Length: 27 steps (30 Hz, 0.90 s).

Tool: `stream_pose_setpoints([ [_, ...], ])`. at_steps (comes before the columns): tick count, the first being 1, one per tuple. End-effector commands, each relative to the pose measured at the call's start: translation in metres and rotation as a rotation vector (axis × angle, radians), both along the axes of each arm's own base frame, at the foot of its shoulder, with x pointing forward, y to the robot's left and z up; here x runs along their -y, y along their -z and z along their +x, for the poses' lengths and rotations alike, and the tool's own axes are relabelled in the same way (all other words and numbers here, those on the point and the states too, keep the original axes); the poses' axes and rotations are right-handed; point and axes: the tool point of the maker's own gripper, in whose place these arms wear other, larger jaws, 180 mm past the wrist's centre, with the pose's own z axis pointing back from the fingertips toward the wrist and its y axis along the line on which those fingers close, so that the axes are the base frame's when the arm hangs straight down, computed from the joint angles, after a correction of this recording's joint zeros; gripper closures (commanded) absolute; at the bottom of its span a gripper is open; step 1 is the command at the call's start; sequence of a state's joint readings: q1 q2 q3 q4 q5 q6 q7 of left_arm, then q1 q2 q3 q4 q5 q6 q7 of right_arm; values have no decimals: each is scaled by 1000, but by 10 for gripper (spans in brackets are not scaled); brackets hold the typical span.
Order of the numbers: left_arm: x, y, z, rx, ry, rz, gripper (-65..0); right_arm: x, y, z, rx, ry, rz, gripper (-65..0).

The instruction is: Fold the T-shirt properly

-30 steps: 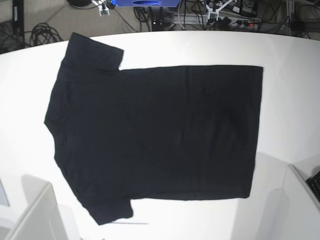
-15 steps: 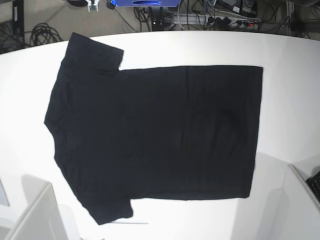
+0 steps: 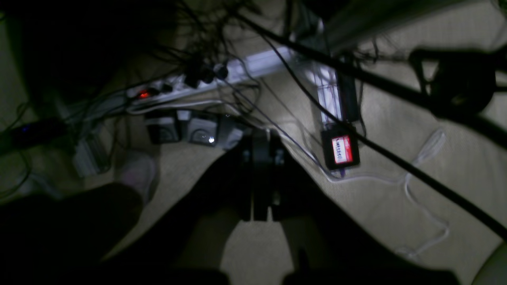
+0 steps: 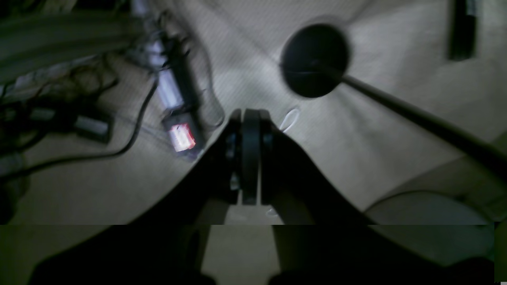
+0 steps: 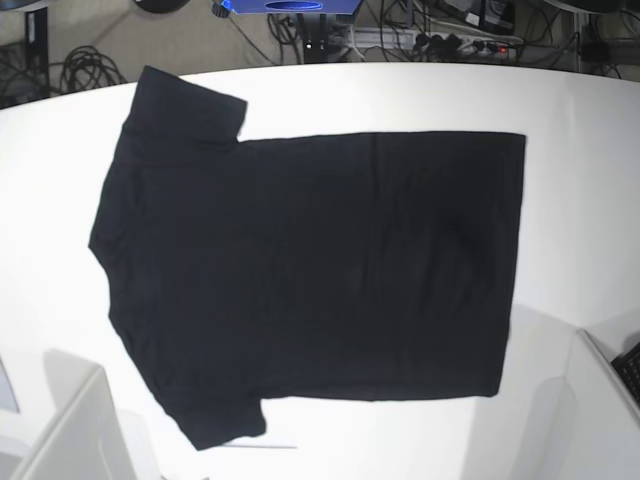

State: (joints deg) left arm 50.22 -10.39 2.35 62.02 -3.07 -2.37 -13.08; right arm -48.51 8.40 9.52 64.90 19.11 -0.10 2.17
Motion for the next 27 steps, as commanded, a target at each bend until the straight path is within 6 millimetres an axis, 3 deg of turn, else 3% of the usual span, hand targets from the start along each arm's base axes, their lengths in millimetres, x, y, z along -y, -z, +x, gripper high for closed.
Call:
stream_pose_setpoints([
  [1,-9,-12,-1,21,-4,0,0,12,-11,3,15,-1,-26,0],
  [4,-20,-38,18,89,-44,-26,0,29,-32,13,23,20,-54,0],
  [7,-18,-73,37,163,-34,-67,0,48,-55,30,65,81,-101,0],
  [11,-26,-127,77,306,-23,-54,0,75,-101,62,167,179,-184,0],
  [14,-40,-159,107,422,-66,-7,0,74,-139,98,274,162,-185,0],
  [18,-64,-185,135,535,-118,72,0,49,-176,148,405,65,-113,-11],
  [22,-76,-193,147,578,-129,105,0,39,-177,175,400,-38,-43,-309],
  [24,-78,-195,148,585,-128,111,-26,37,-175,183,368,-91,-17,-411],
  [27,-75,-196,158,610,-125,102,-253,45,-176,192,327,-130,-17,-398],
])
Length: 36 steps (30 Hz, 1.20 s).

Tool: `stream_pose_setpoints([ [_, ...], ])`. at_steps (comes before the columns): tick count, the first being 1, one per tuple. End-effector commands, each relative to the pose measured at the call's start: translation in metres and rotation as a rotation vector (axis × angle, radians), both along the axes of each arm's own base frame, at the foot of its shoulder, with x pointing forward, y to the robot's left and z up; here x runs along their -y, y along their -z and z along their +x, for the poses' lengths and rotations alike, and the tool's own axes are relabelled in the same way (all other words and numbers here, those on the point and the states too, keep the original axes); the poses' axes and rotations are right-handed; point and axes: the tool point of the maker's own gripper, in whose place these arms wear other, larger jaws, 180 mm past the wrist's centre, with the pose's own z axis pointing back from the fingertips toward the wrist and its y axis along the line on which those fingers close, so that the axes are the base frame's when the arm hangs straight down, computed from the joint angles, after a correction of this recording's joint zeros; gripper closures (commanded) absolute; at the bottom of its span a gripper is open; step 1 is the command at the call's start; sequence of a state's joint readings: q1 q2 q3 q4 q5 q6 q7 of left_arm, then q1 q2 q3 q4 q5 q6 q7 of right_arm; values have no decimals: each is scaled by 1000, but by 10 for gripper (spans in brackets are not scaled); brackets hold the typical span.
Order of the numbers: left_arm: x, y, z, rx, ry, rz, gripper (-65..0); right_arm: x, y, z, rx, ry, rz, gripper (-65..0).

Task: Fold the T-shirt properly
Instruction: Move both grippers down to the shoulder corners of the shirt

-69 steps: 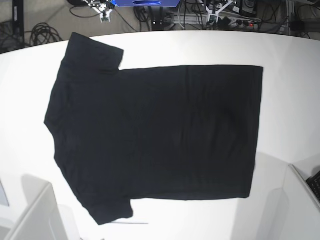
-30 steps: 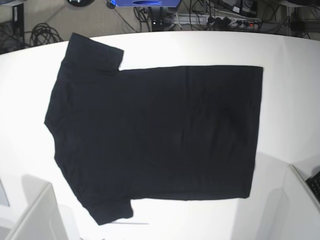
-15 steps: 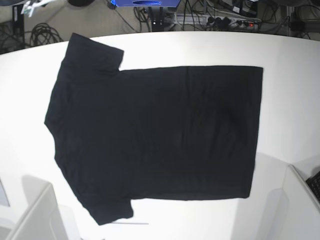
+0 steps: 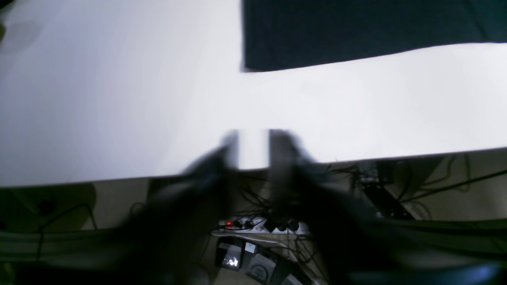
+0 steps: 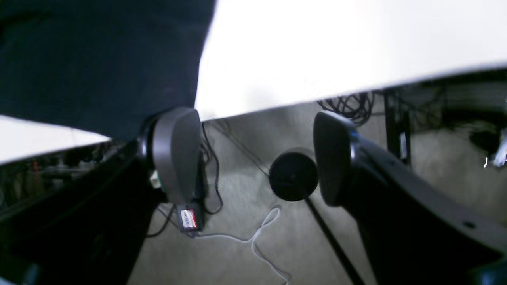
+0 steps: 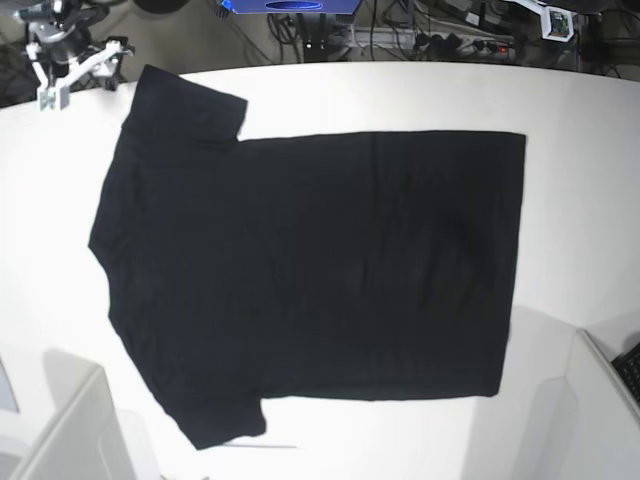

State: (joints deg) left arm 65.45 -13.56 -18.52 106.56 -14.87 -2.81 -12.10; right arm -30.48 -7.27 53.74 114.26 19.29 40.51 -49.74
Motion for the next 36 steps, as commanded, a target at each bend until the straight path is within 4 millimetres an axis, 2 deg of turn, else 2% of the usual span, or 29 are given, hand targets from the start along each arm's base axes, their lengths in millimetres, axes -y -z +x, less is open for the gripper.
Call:
stream_pose_setpoints([
  [1,1,-8,5,34,12,9,-316,15,-10,4,16,29,-40,-377],
  [2,0,-7,6,33,10,9,-359,20,-10,5,-2,53,-40,-356],
  [3,1,-8,8,38,10,9,-375,22,-9,5,-31,71,-36,-338],
  [7,-1,-2,16,16,-13,-9,-364,20,-5,12,-86,83,-9,-293],
  [11,-13,5,19,-1,-159,-151,-365,18,-7,22,-83,86,2,-290],
  [13,-25,3,20,-3,-204,-177,-365,17,-5,21,-102,87,9,-290],
  [15,-29,1,25,8,-206,-169,-365,16,-5,21,-107,86,11,-290],
  [24,-26,-1,36,31,-172,-133,-365,-16,-4,57,-81,-67,36,-297],
  [29,-27,-3,40,43,-169,-131,-365,-25,2,64,-113,-60,87,-299],
  [34,-28,-4,46,58,-170,-132,-365,-37,0,78,-44,-79,166,-294],
  [36,-29,-4,46,59,-174,-131,-365,-39,6,77,-48,-76,189,-293],
])
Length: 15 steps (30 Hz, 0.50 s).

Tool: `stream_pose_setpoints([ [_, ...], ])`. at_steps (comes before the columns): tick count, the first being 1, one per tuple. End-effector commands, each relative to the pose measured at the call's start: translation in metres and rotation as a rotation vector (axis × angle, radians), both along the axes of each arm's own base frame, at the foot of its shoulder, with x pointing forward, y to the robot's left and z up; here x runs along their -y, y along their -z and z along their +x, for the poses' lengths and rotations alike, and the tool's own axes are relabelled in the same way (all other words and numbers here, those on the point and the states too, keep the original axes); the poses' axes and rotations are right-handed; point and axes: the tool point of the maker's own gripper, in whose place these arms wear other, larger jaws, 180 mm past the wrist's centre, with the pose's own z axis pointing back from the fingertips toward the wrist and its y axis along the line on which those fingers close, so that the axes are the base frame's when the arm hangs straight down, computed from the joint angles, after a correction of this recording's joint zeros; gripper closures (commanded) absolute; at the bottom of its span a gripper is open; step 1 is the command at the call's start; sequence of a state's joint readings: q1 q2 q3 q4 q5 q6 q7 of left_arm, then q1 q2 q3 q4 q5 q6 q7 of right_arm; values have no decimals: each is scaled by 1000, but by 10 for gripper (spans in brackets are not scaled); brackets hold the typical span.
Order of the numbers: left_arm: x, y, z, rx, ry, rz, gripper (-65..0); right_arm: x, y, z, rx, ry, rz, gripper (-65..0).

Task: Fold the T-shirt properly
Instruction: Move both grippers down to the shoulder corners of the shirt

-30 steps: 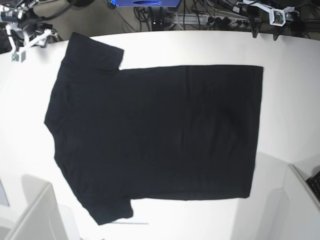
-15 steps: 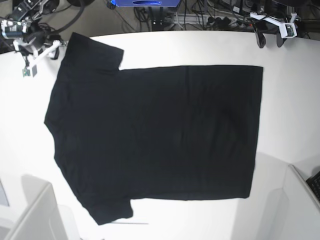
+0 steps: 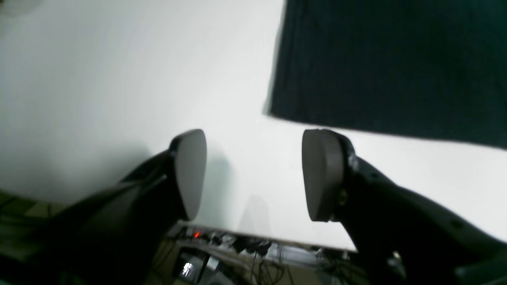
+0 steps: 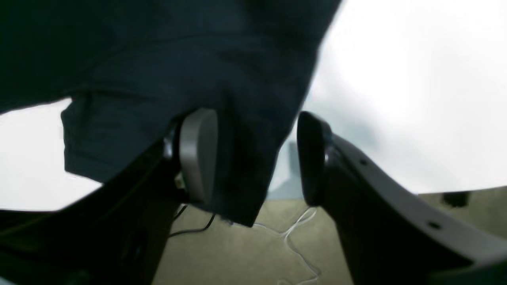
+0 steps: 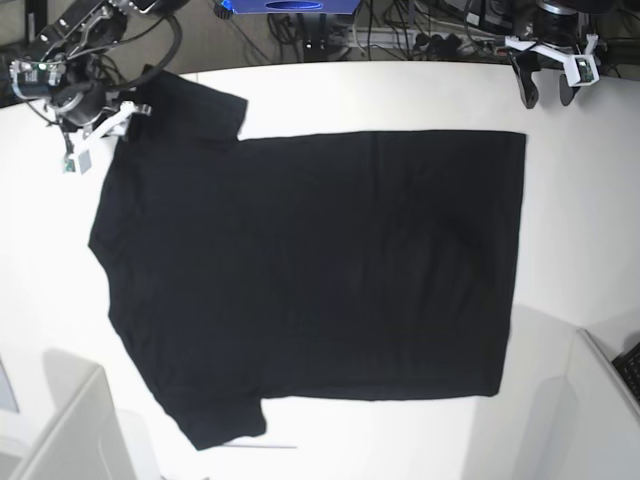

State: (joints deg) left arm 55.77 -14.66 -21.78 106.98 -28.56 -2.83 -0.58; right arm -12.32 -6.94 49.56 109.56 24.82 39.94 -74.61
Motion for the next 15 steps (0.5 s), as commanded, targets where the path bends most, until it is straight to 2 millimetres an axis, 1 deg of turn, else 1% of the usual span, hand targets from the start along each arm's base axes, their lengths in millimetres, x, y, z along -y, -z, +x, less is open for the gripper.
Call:
stream_pose_setpoints([
  [1,-3,-7,-1,14,4,18,-365,4,-3,4,24,3,-4,-293],
  [6,-3,-8,2,23,6,19,-365,-3,15,2,10,15,53,-296],
  [8,-2,-8,9,37,6,13,-365,-6,23,-1,-3,18,77,-294],
  [10,-3,-8,11,42,2,14,-365,-10,31,-5,-24,22,102,-294],
  [13,-1,-10,13,55,-2,0,-365,-6,38,-13,-55,24,107,-294],
  [15,-2,-10,18,79,-38,-53,-365,-5,41,-15,-65,24,111,-294],
])
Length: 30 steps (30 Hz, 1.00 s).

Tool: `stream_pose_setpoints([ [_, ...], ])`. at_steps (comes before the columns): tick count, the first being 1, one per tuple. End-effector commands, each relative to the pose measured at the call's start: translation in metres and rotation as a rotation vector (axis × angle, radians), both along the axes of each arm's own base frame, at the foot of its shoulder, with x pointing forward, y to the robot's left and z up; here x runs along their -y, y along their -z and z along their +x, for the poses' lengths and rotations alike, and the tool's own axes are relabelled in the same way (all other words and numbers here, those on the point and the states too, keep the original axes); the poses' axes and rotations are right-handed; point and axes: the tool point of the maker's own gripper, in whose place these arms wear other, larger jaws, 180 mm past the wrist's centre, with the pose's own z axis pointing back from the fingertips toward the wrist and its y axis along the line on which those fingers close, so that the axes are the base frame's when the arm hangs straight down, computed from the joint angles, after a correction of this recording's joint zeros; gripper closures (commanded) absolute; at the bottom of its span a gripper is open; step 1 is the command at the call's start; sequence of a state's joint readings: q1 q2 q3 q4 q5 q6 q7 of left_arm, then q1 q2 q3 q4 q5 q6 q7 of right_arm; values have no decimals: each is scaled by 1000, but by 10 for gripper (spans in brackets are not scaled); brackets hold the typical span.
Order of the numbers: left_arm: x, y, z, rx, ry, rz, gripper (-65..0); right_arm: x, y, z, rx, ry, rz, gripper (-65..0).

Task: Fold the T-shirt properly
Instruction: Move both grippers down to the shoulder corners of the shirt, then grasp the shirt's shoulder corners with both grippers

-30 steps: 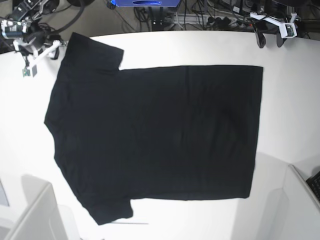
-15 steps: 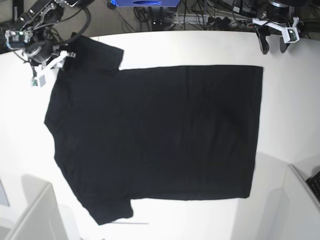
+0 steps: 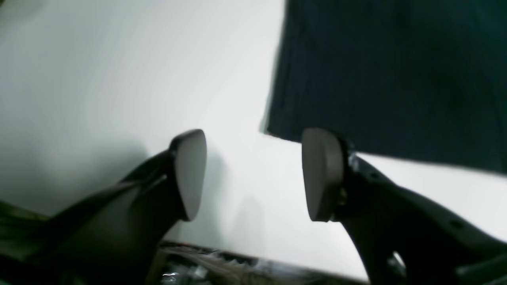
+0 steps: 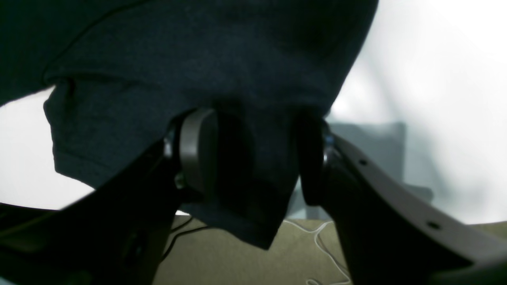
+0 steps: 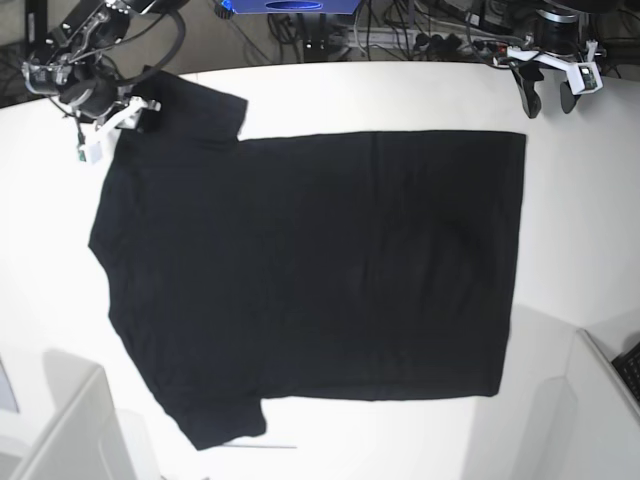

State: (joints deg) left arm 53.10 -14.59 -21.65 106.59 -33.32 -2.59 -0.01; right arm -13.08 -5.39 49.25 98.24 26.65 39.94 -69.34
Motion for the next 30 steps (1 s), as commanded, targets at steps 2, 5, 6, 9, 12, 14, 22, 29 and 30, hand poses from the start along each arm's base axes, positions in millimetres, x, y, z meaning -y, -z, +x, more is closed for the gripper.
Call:
stream_pose_setpoints([
  [2,-4,-7,7,41,-37,-53,-365,7,2,-8,-35,-3,-26,-294],
  [5,-1,-3,12,21,-50,-109,-365,13,-7,-6,-17,-9,-58,-294],
  [6,0,-2,14,17,-49,-113,-365,19,-14,-4,-2,-13,-85,-294],
  [9,0,-1,15,16,-52,-116,-365,25,-22,0,15,-17,-118,-294],
  [12,0,-1,15,18,-55,-121,-365,29,-16,-1,1,-13,-107,-294],
  [14,0,0,15,18,-57,-123,-365,28,-9,-2,3,-4,-87,-294],
  [22,0,-1,19,29,-61,-129,-365,-3,11,-10,-46,-83,-20,-294],
  [29,-9,25,12,4,-145,-174,-365,-4,11,-9,-48,-96,-23,-275],
  [30,-10,27,13,7,-161,-193,-365,-4,11,-9,-48,-96,-23,-242],
])
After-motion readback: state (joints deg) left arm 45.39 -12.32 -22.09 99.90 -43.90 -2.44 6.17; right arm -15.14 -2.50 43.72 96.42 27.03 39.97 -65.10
